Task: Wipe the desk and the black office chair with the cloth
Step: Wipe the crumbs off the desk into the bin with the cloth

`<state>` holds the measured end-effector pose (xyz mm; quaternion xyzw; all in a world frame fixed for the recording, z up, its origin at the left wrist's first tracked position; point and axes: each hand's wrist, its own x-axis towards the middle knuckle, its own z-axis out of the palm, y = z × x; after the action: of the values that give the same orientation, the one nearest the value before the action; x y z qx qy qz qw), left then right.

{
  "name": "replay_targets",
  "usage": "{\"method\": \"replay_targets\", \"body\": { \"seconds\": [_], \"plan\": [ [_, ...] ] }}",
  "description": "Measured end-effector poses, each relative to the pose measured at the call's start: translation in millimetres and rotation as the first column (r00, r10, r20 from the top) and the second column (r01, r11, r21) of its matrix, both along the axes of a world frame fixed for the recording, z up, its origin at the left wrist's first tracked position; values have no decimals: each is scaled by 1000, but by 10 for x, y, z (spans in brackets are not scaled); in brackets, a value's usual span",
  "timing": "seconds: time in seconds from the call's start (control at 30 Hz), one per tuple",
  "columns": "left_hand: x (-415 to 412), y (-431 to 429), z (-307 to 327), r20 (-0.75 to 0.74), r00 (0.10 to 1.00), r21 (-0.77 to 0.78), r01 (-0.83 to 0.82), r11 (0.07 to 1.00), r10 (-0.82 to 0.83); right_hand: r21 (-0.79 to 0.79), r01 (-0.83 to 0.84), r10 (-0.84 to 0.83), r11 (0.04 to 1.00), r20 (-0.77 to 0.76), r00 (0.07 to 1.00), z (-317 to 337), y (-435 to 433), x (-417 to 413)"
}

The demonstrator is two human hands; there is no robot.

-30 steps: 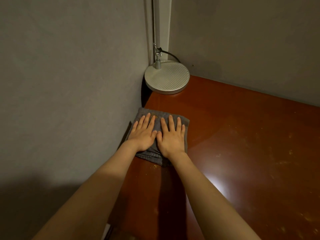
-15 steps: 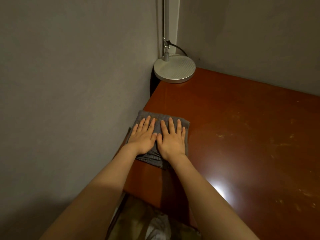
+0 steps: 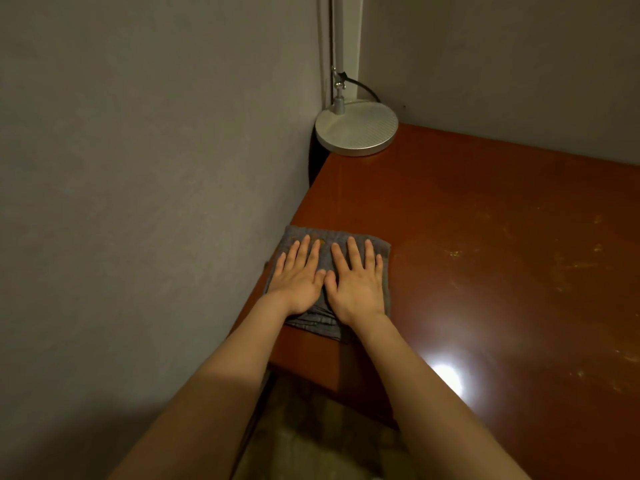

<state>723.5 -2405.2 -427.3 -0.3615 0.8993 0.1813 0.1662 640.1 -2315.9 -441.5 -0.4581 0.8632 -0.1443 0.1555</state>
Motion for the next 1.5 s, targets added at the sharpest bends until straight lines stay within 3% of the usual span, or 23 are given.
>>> {"method": "replay_targets", "body": {
  "seconds": [1.07,1.5],
  "plan": [
    [1129,444,-46,-8,993,-20,115,993,-115,31,102,-102,994,18,995,9,525,1215],
    [1173,585,-22,-4,996,-36,87,996,-88,52,71,-72,996,6,997,24,631,1259]
  ]
}}
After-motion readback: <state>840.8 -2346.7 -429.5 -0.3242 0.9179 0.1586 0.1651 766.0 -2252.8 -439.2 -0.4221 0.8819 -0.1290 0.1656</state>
